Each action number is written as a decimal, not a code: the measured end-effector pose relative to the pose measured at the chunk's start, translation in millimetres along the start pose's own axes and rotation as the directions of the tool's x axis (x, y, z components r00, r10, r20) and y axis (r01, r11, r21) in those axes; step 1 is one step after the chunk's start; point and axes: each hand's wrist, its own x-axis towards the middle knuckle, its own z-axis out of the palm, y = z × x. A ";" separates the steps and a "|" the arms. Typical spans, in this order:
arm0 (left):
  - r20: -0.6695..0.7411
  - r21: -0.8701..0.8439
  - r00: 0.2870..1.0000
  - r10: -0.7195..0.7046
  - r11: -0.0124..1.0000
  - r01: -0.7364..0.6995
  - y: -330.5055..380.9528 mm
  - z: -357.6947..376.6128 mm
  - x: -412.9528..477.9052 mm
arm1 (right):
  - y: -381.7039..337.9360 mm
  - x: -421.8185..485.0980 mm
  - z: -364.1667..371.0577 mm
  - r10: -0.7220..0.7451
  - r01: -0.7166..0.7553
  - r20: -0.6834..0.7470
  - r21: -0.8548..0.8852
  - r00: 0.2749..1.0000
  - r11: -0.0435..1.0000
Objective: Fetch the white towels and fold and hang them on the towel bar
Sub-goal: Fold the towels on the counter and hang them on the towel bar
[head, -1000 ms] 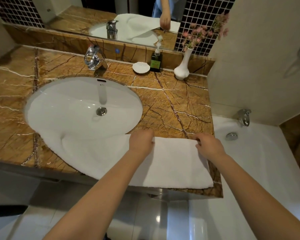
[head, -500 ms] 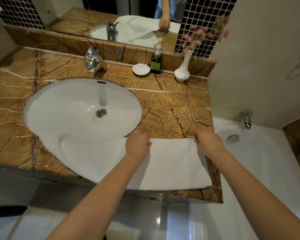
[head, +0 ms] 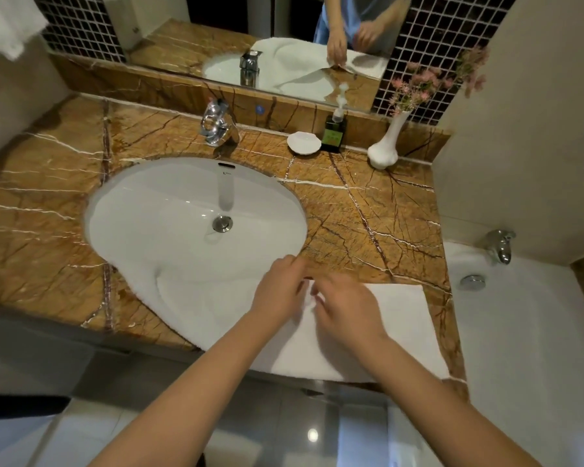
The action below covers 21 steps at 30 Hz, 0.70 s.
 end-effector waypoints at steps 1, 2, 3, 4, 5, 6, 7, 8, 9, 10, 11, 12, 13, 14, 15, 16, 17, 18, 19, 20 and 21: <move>-0.003 0.033 1.000 -0.022 0.999 0.022 -13.4 -11.1 -4.2 | -23.2 4.6 1.5 -0.016 0.014 0.037 0.046 0.999 0.999; -0.002 0.079 0.998 -0.056 0.995 0.056 -29.7 -22.8 -8.6 | -45.7 10.1 4.1 -0.029 0.022 0.079 0.091 0.996 0.996; 0.002 0.136 0.995 -0.104 0.985 0.103 -48.4 -34.5 -12.9 | -66.2 16.5 9.0 -0.045 0.032 0.110 0.123 0.993 0.992; 0.007 0.204 0.987 -0.163 0.966 0.159 -67.5 -46.2 -16.7 | -85.0 23.6 14.7 -0.065 0.046 0.126 0.143 0.990 0.989; 0.013 0.282 0.974 -0.226 0.935 0.213 -85.9 -57.8 -19.6 | -102.6 31.3 20.9 -0.075 0.050 0.152 0.162 0.986 0.985; 0.020 0.364 0.958 -0.286 0.895 0.260 -103.0 -68.1 -21.8 | -118.2 38.8 28.0 -0.074 0.042 0.175 0.180 0.982 0.983; 0.030 0.439 0.939 -0.343 0.849 0.296 -117.5 -76.3 -23.8 | -131.5 45.9 35.4 -0.069 0.032 0.190 0.189 0.979 0.981; 0.044 0.501 0.918 -0.394 0.804 0.321 -129.1 -82.8 -25.2 | -143.2 52.5 42.6 -0.061 0.023 0.200 0.189 0.978 0.982; 0.057 0.547 0.898 -0.436 0.766 0.337 -139.0 -87.3 -26.5 | -153.7 58.3 49.1 -0.051 0.011 0.215 0.182 0.975 0.983; 0.070 0.582 0.878 -0.473 0.734 0.349 -146.6 -90.8 -26.8 | -163.0 63.4 54.7 -0.040 0.001 0.230 0.168 0.972 0.986; 0.081 0.611 0.857 -0.509 0.704 0.361 -152.7 -93.7 -26.1 | -171.3 67.7 60.0 -0.028 -0.009 0.251 0.145 0.968 0.989; 0.084 0.638 0.836 -0.542 0.674 0.373 -157.8 -96.7 -24.6 | -179.2 71.2 63.5 -0.012 -0.022 0.275 0.122 0.961 0.992; 0.082 0.657 0.817 -0.571 0.648 0.387 -162.2 -100.1 -22.3 | -186.0 73.7 66.5 0.008 -0.038 0.299 0.095 0.954 0.995; 0.081 0.662 0.797 -0.599 0.630 0.406 -166.8 -103.7 -19.7 | -191.8 75.3 69.1 0.024 -0.047 0.311 0.069 0.950 0.997; 0.080 0.649 0.778 -0.623 0.625 0.433 -171.1 -108.1 -17.3 | -196.7 76.2 71.2 0.038 -0.056 0.320 0.047 0.946 0.997; 0.080 0.626 0.763 -0.641 0.628 0.462 -175.4 -112.5 -15.4 | -200.1 76.4 72.7 0.047 -0.061 0.330 0.032 0.943 0.998; 0.078 0.608 0.751 -0.656 0.628 0.485 -180.0 -116.5 -14.2 | -202.4 76.7 73.8 0.054 -0.065 0.339 0.022 0.939 0.998; 0.072 0.606 0.741 -0.667 0.619 0.499 -183.6 -121.0 -13.5 | -203.8 76.7 74.6 0.058 -0.066 0.351 0.010 0.935 0.998; 0.064 0.621 0.730 -0.680 0.600 0.505 -187.0 -125.5 -13.4 | -205.1 77.1 74.2 0.058 -0.061 0.362 -0.001 0.930 0.998; 0.057 0.638 0.718 -0.693 0.579 0.508 -189.8 -130.6 -13.0 | -206.1 78.2 72.9 0.053 -0.053 0.369 -0.011 0.928 0.999; 0.059 0.646 0.709 -0.703 0.568 0.510 -192.4 -135.3 -12.4 | -206.9 79.5 71.5 0.048 -0.043 0.373 -0.020 0.927 0.999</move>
